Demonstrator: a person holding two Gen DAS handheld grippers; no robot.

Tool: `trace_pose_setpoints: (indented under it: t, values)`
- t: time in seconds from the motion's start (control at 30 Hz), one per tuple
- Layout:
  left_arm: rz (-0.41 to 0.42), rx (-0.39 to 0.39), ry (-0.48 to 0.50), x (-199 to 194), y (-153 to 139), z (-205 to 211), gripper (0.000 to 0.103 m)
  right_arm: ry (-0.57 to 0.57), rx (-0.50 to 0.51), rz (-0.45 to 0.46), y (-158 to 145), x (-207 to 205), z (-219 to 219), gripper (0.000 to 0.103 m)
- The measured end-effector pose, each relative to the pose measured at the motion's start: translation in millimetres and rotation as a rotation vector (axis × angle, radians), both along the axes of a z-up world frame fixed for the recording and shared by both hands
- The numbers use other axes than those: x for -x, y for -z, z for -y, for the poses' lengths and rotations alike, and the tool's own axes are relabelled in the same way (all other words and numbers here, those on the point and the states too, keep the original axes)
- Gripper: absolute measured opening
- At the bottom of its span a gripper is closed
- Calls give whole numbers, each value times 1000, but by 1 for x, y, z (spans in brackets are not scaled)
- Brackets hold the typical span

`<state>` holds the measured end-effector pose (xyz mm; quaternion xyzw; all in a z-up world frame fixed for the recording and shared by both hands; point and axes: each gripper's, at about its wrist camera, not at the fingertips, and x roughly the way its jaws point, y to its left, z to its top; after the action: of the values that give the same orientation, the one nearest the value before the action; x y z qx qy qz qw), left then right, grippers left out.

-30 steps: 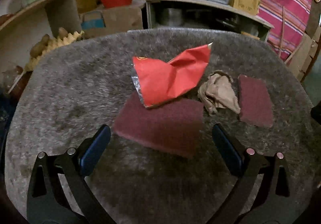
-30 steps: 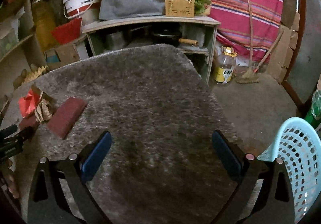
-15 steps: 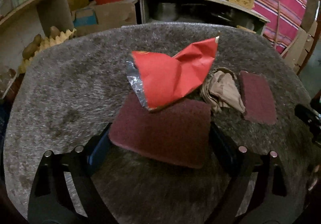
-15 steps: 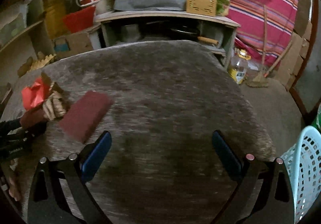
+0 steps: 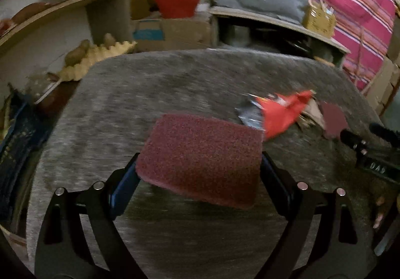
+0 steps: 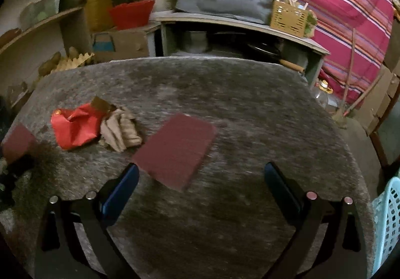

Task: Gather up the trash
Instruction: 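Grasp the second maroon pad with the right tool while the left tool holds its pad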

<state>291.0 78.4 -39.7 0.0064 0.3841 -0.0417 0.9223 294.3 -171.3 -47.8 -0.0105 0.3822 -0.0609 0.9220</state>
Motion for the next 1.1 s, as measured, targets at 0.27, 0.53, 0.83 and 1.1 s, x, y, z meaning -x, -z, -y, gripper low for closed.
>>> trace_pose_setpoints:
  t: [0.27,0.53,0.83,1.1]
  values:
    - [-2,-1,-89,-9,3,-44,88,-3,36,-47,9,-16,-15,98]
    - [7,27,-124,-11,0,-58,88,0,58,-73,13,-31,-20,97]
    - [17,27,-126,-9,-3,-57,88,-47,-36,-64,12,-28,-13,70]
    - [43,26,-122,1,-15,-49,88,-44,-47,-22,4,-6,-1,70]
